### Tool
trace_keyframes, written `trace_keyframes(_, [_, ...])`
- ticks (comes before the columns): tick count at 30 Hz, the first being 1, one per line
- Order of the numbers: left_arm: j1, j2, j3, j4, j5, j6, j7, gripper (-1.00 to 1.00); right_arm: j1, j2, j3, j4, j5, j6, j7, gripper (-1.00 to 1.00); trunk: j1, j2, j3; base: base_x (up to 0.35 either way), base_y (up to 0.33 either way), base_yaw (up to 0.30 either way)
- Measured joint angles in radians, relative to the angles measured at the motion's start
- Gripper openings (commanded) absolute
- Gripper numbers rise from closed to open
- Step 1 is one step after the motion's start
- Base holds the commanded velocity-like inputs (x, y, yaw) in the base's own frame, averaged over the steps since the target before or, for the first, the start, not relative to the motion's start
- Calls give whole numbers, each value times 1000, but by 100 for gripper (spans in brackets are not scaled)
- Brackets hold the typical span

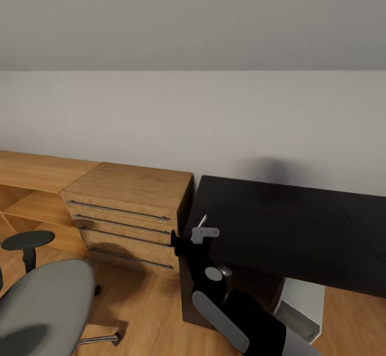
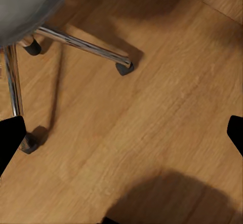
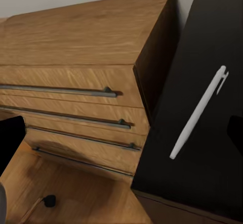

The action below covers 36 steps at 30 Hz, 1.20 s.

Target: In the bedroom, organize the workspace by keeping the computer under the desk, ensuring the monitor is on the desk, placing the keyboard on the desk next to the monitor, placing the mouse on the desk next to the keyboard, moving the folder from the swivel chair onto the desk next to the mouse, stacking the notebook on top of the folder with the pen on top of the notebook, and positioning the swivel chair next to the desk.

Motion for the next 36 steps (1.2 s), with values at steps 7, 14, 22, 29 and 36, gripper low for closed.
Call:
trace_keyframes(7, [0, -1, -1, 0, -1, -11, 0, 100, 0, 0, 0, 5, 4, 0, 2, 100, 0, 0, -3, 66, 0, 254])
trace_keyframes(14, [0, -2, -2, 0, -2, -18, 0, 100, 0, 1, 0, 6, 44, 0, 2, 100, 0, 0, -6, 13, 0, 186])
trace_keyframes(22, [0, -3, -3, 0, -3, -47, -1, 100, 0, 1, -1, 18, 85, 0, 1, 100, 0, 0, -7, 3, 0, 47])
trace_keyframes(29, [0, -5, -4, 1, -4, -67, -1, 100, 0, 1, -6, 45, 126, 4, 0, 100, 0, 0, -7, 0, 0, 9])
trace_keyframes(36, [0, -7, -6, 10, -29, -75, -2, 100, -1, 1, -20, 72, 167, 19, -3, 100, 0, 0, -8, 0, 0, 2])
